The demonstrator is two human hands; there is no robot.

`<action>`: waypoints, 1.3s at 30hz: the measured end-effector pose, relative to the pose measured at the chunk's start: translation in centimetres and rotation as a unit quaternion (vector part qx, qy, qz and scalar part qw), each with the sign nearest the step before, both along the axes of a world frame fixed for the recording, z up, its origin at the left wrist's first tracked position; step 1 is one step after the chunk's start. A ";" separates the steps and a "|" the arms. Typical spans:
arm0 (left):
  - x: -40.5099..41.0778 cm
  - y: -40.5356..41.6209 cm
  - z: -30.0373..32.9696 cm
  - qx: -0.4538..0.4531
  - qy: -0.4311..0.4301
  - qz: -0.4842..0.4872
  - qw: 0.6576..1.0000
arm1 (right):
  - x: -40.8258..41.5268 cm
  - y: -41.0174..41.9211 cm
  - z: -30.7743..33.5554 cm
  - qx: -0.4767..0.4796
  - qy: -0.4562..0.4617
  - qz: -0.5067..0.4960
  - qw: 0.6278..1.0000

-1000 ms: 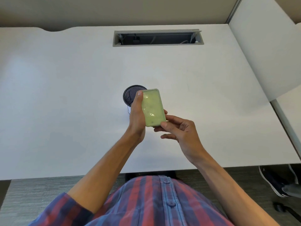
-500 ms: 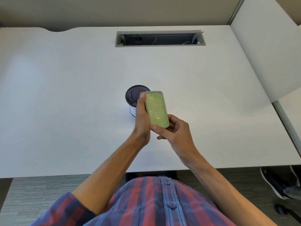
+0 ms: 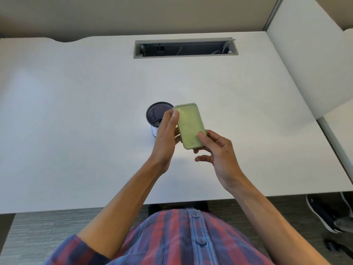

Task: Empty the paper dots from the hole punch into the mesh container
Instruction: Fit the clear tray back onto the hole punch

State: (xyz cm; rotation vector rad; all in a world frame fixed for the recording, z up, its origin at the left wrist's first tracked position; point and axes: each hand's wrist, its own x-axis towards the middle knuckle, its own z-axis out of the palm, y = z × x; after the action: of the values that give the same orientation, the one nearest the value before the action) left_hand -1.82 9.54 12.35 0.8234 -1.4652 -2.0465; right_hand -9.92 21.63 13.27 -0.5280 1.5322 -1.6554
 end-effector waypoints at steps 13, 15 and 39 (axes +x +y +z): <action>0.8 -0.5 -0.8 -0.122 -0.006 -0.014 0.992 | -0.6 0.3 -0.5 0.012 0.071 -0.032 0.997; 0.8 -0.4 -1.0 -0.116 -0.005 -0.010 0.993 | -0.8 0.2 -0.5 0.012 0.105 -0.060 0.993; -0.1 -0.4 -1.5 -0.241 -0.142 0.012 0.960 | -2.0 -0.1 -1.4 -0.013 -0.157 0.034 0.987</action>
State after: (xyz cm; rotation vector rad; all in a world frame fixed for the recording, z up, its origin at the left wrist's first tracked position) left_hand -1.94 9.15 10.89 0.9410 -1.9891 -1.4905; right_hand -11.89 21.54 11.91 -0.3105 1.2495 -1.6213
